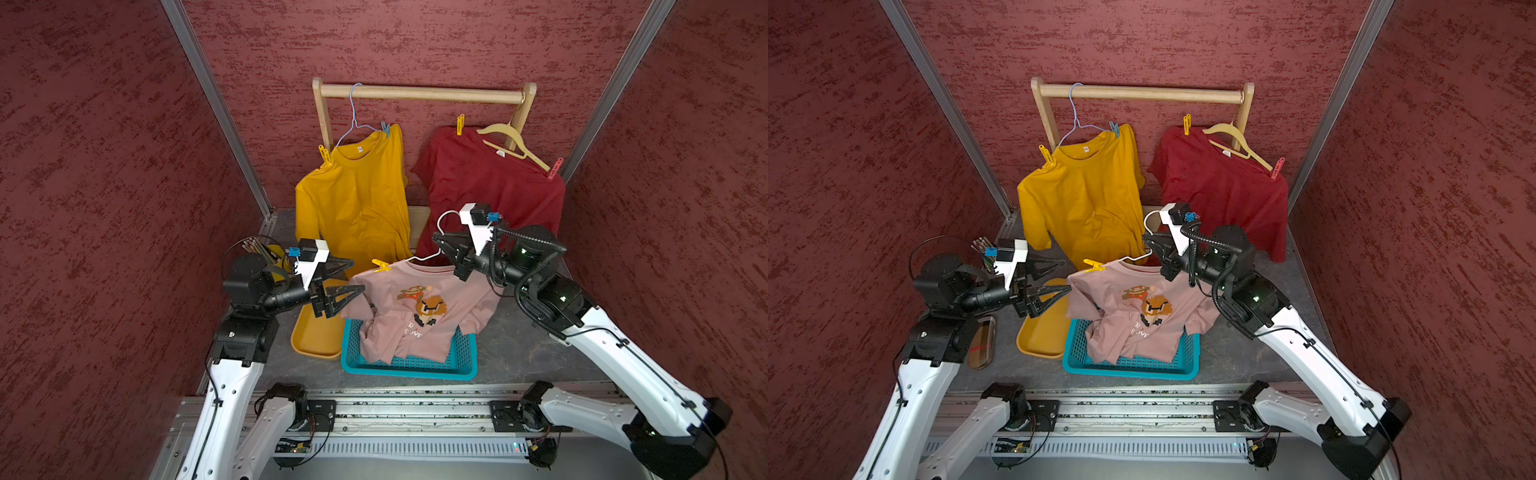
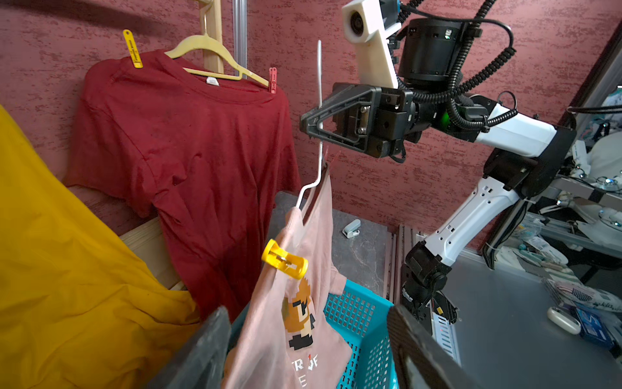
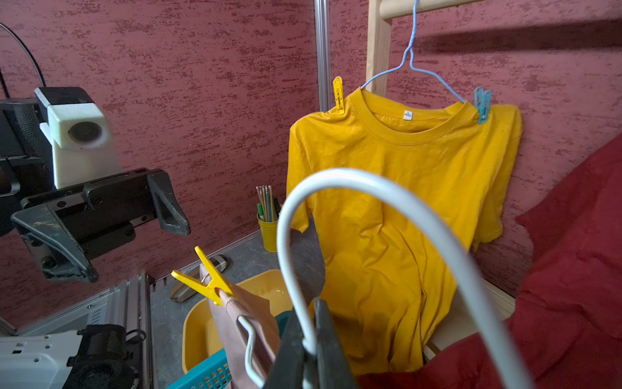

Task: Remove the clothespins securing t-shirts to the hanger
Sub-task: Pick up the hanger from the clothes rail, then remove the clothespin from the hanger.

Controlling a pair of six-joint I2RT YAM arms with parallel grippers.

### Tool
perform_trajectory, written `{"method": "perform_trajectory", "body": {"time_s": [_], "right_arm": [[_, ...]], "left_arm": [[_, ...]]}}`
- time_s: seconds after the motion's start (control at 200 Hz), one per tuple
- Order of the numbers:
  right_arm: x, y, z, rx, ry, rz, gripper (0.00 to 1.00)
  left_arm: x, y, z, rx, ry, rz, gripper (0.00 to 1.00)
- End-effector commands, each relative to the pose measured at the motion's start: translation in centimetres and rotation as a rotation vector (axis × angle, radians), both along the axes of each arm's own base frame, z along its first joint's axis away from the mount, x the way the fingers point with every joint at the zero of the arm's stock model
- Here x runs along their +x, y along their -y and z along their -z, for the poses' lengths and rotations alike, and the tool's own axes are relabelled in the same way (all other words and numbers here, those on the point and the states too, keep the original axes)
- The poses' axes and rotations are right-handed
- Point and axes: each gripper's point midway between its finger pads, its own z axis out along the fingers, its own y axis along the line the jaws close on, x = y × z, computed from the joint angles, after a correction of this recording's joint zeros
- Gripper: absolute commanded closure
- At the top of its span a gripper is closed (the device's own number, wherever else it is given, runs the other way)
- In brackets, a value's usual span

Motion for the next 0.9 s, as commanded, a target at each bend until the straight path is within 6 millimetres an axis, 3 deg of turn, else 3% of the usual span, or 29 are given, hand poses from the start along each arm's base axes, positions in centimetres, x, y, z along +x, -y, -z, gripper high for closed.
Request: {"method": "perform_trajectory", "body": {"time_s": [0.0,0.125,0.306,0.586,0.736,0.892], "right_arm": [[-1.1,-0.8,-1.1,-0.003,0.031,-0.077,1.0],[-1.4,-1.4,-0.7,-0.008,0.021,-0.117,1.0],[-2.1,-1.8,-0.3,-0.018,0.009,-0.168,1.0],[-2.0,-2.1,0.1,-0.031,-0.005,-0.183,1.0],[-1.8,-2.1,0.2,-0.031,-0.009,-0.17,1.0],[-1.6,-2.0,0.4,-0.037,-0.018,-0.157,1.0]], "left_arm": [[-0.2,1.0,0.6,0.07,0.094,-0.008,0.26],[0.3,1.9,1.9,0.169,0.163,-0.047,0.27],[0.4,2.2,2.0,0.159,0.195,-0.038,0.31],[0.2,2.5,2.7,0.162,0.17,-0.005,0.35],[0.2,2.6,3.8,0.175,0.124,0.006,0.29],[-0.1,2.6,4.7,0.181,0.1,0.021,0.31]]}}
